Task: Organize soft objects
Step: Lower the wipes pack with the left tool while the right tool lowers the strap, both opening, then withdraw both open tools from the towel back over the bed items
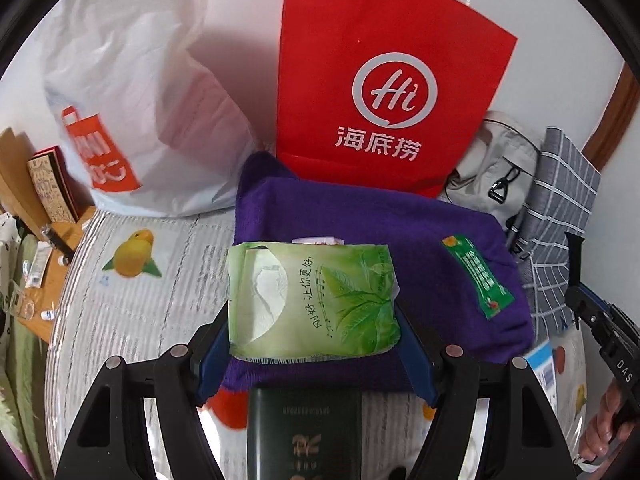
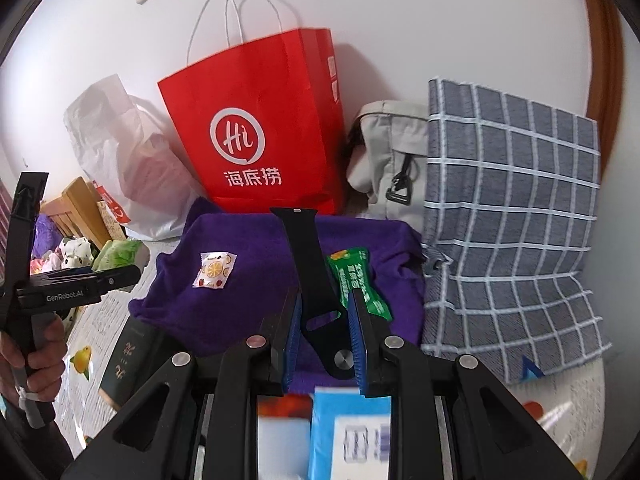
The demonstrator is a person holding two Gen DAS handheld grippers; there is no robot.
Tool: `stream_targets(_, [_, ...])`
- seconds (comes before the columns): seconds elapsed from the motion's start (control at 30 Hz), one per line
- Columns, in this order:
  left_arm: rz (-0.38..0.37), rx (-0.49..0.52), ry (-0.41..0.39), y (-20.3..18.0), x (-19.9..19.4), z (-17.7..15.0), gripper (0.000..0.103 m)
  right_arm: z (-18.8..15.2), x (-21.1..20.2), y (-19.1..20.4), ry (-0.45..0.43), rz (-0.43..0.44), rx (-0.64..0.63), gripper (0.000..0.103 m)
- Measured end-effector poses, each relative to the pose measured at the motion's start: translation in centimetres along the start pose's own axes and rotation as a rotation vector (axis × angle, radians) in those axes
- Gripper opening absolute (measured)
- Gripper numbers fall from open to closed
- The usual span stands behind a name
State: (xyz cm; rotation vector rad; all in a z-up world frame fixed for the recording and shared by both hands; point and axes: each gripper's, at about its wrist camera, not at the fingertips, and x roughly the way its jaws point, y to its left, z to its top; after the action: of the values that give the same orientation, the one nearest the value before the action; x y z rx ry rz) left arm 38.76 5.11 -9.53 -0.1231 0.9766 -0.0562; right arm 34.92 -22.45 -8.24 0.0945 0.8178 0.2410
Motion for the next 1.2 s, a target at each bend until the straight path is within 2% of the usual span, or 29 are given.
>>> stream_targets(0.1, [0.005,0.016,0.018,-0.2,1.7,0.4,0.072,0.6,2.0,0.1,0.025,0.019,-0.002,0.023])
stream_targets(0.33, [-0.042,-0.027,0.141,0.9,6.5,0.1,0.072,0.1,7.2,0.3,0.135,0.029,-0.019,0.023])
stream_targets(0.47, [-0.034,-0.029,0.161,1.0,7.2,0.5,0.072,-0.6,9.7,0.4,0.212,0.030,-0.027,0.024])
stream_targets(0.6, [-0.063,-0.020,0.207,0.6,8.2,0.1,0.072,-1.3,11.3,0.5,0.278,0.031,-0.041,0.024])
stream_targets(0.73, [-0.045,-0.012,0.245,0.2,9.4,-0.1,0.072,-2.0,12.5,0.3,0.326,0.013,-0.056,0.025])
stream_targets(0.93, [-0.045,-0.017,0.285,-0.5,10.3,-0.5,0.073,-2.4,13.5,-0.4,0.370,0.038,-0.018,0.028])
stream_targets(0.97, [-0.057,-0.028,0.294,-0.4,10.4,-0.5,0.075,-2.4,13.5,-0.4,0.369,0.038,-0.019,0.030])
stream_targets(1.03, [-0.080,-0.048,0.307,-0.3,10.5,-0.7,0.077,-2.4,13.4,-0.3,0.368,0.055,-0.019,0.052])
stream_targets(1.07, [-0.085,-0.053,0.308,-0.4,10.5,-0.7,0.078,-2.4,13.3,-0.3,0.367,0.064,-0.020,0.056])
stream_targets(1.1, [-0.079,-0.052,0.306,-0.7,10.5,-0.9,0.079,-2.3,13.0,-0.3,0.358,0.070,-0.022,0.060])
stream_targets(1.2, [-0.051,-0.045,0.287,-0.8,9.6,-0.8,0.079,-2.1,12.0,0.0,0.333,0.054,-0.039,0.061])
